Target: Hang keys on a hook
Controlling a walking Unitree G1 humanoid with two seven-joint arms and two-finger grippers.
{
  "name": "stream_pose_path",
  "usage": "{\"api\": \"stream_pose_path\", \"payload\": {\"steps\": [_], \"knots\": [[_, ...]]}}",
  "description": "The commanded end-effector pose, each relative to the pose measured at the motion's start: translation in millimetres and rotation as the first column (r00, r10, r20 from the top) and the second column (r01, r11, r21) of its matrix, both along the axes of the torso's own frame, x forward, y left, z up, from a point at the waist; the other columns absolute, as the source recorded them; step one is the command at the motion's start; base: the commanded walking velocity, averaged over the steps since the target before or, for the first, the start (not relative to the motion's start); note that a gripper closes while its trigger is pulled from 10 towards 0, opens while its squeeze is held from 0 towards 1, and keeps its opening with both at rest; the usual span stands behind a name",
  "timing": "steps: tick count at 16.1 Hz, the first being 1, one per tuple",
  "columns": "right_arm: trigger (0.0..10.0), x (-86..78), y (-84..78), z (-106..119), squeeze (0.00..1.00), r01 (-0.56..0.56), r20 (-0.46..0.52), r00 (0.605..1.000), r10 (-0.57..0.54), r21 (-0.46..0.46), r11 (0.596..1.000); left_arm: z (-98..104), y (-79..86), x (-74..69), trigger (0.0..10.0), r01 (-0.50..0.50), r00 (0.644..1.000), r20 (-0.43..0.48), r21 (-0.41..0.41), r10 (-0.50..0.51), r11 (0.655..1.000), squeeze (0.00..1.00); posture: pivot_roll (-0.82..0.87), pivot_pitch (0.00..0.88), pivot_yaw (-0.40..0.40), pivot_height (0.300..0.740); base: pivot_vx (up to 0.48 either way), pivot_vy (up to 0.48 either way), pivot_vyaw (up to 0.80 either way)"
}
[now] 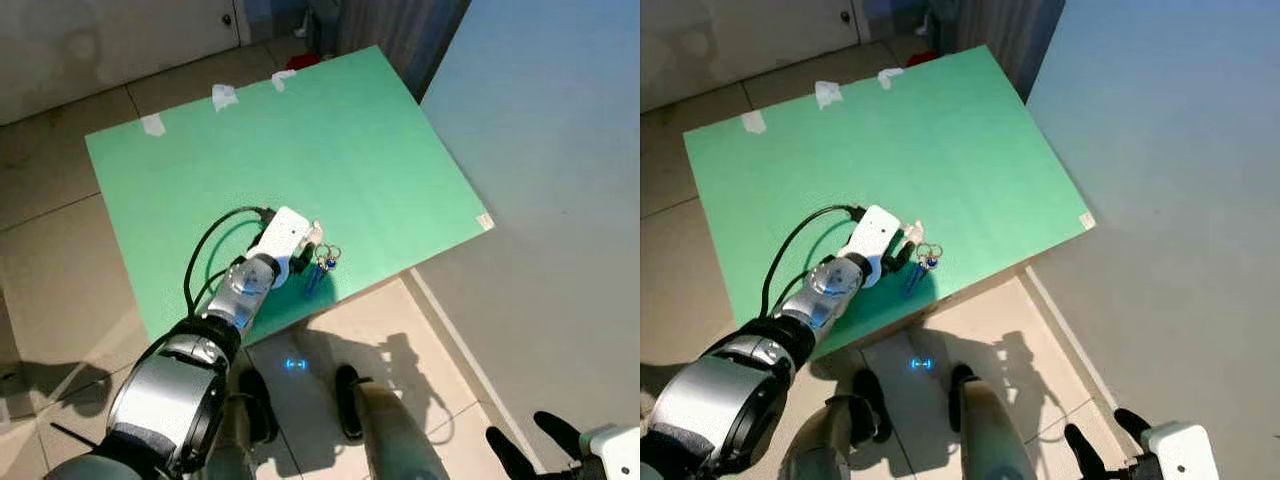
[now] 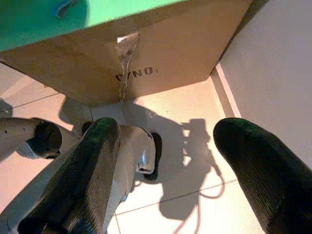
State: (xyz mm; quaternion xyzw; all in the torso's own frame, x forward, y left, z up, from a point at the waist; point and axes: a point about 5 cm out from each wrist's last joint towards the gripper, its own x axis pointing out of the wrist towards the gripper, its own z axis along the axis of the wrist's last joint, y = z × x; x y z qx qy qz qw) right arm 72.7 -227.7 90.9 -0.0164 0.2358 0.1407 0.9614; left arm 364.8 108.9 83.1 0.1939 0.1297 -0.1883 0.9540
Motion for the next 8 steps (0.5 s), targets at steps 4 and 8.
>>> {"api": "stream_pose_path", "payload": {"steps": [4,8], "knots": [[10.0,-9.8,7.2,2.4,0.00,-0.037,-0.051,0.998,0.039,0.046,0.998,1.0,-5.1,0.5,10.0,0.030,1.000,-0.005,0.014,-0.030,0.999,1.00,-0.62,0.406,-0.050,0.740,0.000,0.000,0.00],[10.0,-7.5,26.4,5.1,0.00,-0.163,-0.068,0.983,0.173,0.142,0.976,-0.9,-5.8,-0.2,10.0,0.022,0.999,-0.041,-0.034,-0.024,0.999,0.00,-0.62,0.422,-0.054,0.740,0.000,0.000,0.00]]}}
